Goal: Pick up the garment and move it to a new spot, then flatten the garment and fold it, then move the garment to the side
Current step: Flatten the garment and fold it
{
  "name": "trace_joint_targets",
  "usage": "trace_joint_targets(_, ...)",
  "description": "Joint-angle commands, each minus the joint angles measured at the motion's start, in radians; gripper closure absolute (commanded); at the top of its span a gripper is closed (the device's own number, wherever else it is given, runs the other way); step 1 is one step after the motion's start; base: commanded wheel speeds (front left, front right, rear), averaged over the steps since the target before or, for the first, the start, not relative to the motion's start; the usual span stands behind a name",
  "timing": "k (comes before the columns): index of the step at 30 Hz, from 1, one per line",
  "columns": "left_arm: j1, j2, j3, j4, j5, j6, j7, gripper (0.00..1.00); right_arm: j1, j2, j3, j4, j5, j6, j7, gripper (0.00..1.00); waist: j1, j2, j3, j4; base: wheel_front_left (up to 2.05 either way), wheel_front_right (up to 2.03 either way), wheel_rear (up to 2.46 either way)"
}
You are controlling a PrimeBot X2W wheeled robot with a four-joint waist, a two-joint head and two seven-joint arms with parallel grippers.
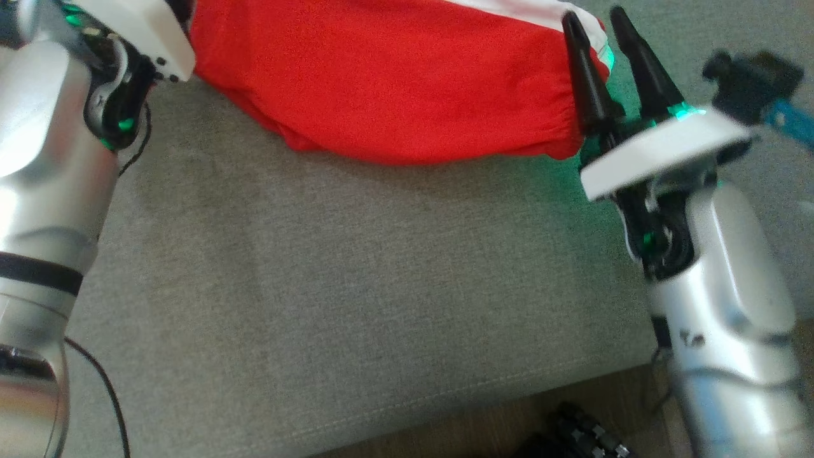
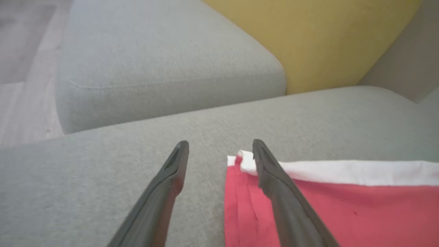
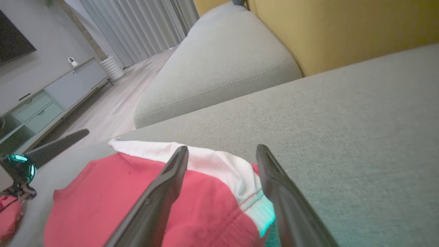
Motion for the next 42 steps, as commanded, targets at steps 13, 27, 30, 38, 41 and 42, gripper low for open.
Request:
trace_joint_targets(13, 0.324, 0.024, 0.235, -0.419, 0.162, 0.275, -0.184, 0.0, 0.272, -0.003, -0.111, -0.25, -0.326, -0.001, -0.23, 0.0, 0.0, 0.0, -0.094, 0.079, 0.0, 0.0, 0.0)
trace_joint_targets(27, 0.763, -0.002, 0.34, -0.746, 0.321, 0.368, -0.184, 0.0, 0.435, 0.006, -0.151, -0.342, -0.381, -0.001, -0.202, 0.0, 0.0, 0.0, -0.195, 0.129, 0.0, 0.0, 0.0)
trace_joint_targets(30, 0.794, -0.007, 0.345, -0.758, 0.332, 0.37, -0.184, 0.0, 0.444, 0.007, -0.149, -0.347, -0.378, -0.001, -0.199, 0.0, 0.0, 0.0, -0.202, 0.132, 0.0, 0.0, 0.0)
trace_joint_targets(38, 0.859, -0.03, 0.37, -0.775, 0.358, 0.369, -0.185, 0.0, 0.461, 0.009, -0.155, -0.354, -0.371, -0.001, -0.191, 0.0, 0.0, 0.0, -0.214, 0.139, 0.0, 0.0, 0.0)
trace_joint_targets(41, 0.862, -0.035, 0.378, -0.772, 0.365, 0.362, -0.185, 0.0, 0.462, 0.009, -0.155, -0.355, -0.37, -0.001, -0.189, 0.0, 0.0, 0.0, -0.214, 0.14, 0.0, 0.0, 0.0)
trace_joint_targets(42, 0.862, -0.037, 0.38, -0.771, 0.368, 0.359, -0.185, 0.0, 0.462, 0.009, -0.155, -0.354, -0.369, -0.001, -0.188, 0.0, 0.0, 0.0, -0.214, 0.14, 0.0, 0.0, 0.0)
